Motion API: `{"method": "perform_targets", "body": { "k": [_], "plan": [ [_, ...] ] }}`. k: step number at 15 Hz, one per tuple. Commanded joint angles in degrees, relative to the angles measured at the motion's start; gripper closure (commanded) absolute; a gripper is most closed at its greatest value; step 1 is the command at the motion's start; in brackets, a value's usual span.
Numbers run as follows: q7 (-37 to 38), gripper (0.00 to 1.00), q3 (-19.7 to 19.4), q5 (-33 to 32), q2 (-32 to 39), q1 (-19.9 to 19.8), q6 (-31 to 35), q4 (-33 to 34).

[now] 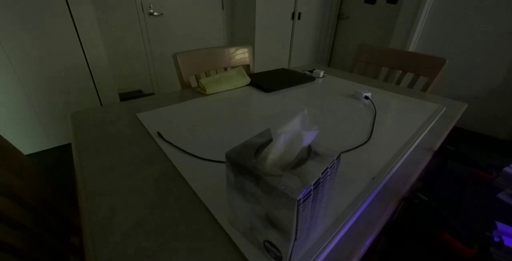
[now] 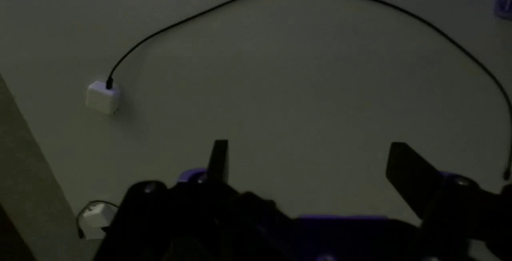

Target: Put the charging cable in circle form.

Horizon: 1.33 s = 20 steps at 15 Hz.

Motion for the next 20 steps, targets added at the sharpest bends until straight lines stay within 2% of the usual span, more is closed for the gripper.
{"method": "perform_targets", "body": {
  "k": [1, 7, 13, 15, 16, 20],
  "plan": [
    [9.4, 0.0, 3.0, -4.0, 2.6, -6.3, 2.6, 0.5],
    [17.8, 0.0, 1.1, -4.5, 5.6, -12.3, 7.0, -0.3],
    [13.1, 0.0, -4.4, -4.2, 9.6, -14.6, 9.2, -2.0],
    [9.0, 0.0, -7.0, -3.1, 11.4, -14.4, 9.0, -2.4],
    [12.4, 0.0, -4.9, -3.7, 9.0, -14.3, 7.5, -2.1],
    [12.1, 0.0, -5.0, -3.7, 9.1, -14.3, 7.5, -2.1]
  ]
}}
